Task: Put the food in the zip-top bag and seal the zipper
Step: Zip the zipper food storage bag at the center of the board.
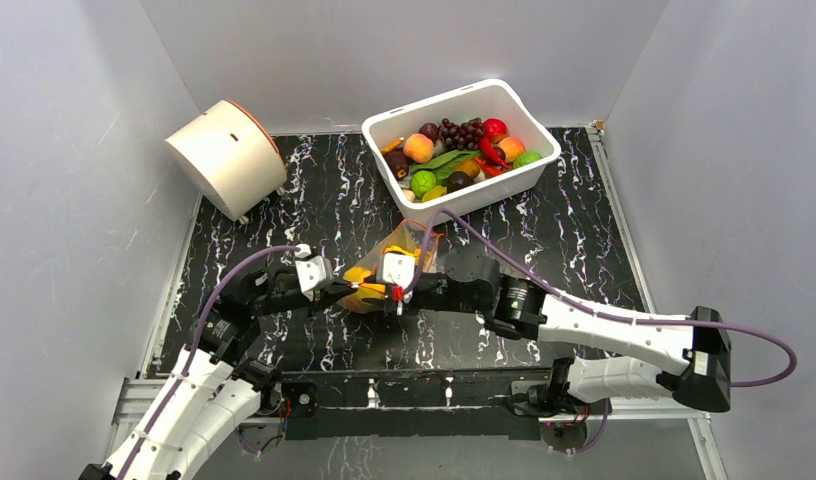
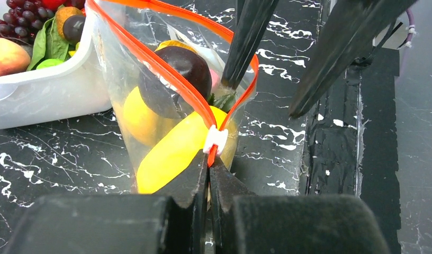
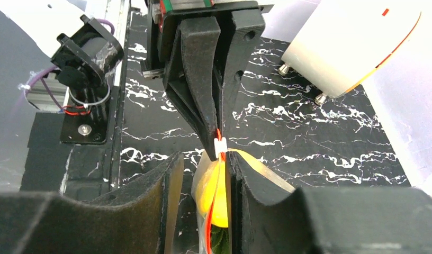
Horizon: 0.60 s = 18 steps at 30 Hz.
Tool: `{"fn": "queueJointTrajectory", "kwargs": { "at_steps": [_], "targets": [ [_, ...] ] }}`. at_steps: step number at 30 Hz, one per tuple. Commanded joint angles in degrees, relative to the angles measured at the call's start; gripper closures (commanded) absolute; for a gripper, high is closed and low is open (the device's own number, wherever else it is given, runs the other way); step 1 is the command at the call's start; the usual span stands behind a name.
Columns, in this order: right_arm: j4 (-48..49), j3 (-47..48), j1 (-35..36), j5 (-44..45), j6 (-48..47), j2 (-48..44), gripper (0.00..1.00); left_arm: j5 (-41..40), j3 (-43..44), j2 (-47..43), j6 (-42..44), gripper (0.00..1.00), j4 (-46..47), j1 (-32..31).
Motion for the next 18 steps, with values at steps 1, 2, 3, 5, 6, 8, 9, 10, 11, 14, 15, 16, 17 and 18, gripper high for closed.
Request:
{"fn": "queueJointTrajectory", "kwargs": {
  "at_steps": [1,2,3,5,6,8,9,10,11,14,15,16,17,18],
  "targets": [
    [2.6,3.7,0.0,-1.9,-3.5,2.5,0.66,3.1,-0.4,-1.1,-0.3,1.0,3.1,-0.2],
    [2.7,4.1,0.0,-1.9,-3.9,3.1,0.66,3.2,-0.5,-1.1,-0.4,1.0,3.2,-0.2],
    [2.7,4.4,0.0,-1.8,-4.3,3.8,0.66,3.3,-0.6,-1.2,-0.6,1.0,3.3,-0.2],
    [2.6,5.0,0.0,-1.7,-4.8,5.1,0.66,3.2,-0.8,-1.5,-0.8,1.0,3.4,-0.2],
    [2.6,5.2,0.0,-1.6,-5.1,5.5,0.65,3.3,-0.8,-1.6,-0.9,1.0,3.4,-0.3],
    [3.0,5.3,0.0,-1.1,-5.5,6.2,0.65,3.3,-0.8,-1.9,-1.0,1.0,3.3,-0.2],
    [3.3,5.3,0.0,-0.8,-5.6,6.4,0.65,3.3,-0.8,-2.0,-1.0,1.0,3.3,-0.2],
    [3.5,5.3,0.0,-0.7,-5.8,6.6,0.64,3.4,-0.8,-2.0,-0.9,1.0,3.2,-0.3],
    [3.5,5.4,0.0,-0.5,-6.0,6.8,0.64,3.4,-0.8,-2.0,-0.8,1.0,3.1,-0.2],
    [3.6,5.6,0.0,-0.3,-6.3,7.0,0.63,3.4,-0.6,-2.0,-0.5,1.0,2.8,-0.2],
    [3.5,5.8,0.0,-0.3,-6.5,7.2,0.62,3.4,-0.6,-1.9,-0.5,1.0,2.8,-0.2],
    [3.5,5.8,0.0,-0.3,-6.7,7.3,0.62,3.5,-0.6,-1.9,-0.4,1.0,2.8,-0.2],
    [3.4,5.9,0.0,-0.2,-6.9,7.5,0.61,3.5,-0.5,-1.9,-0.4,1.0,2.7,-0.2],
    [3.2,6.0,0.0,0.1,-7.2,7.7,0.6,3.6,-0.6,-1.8,-0.3,1.0,2.7,-0.2]
  ]
}}
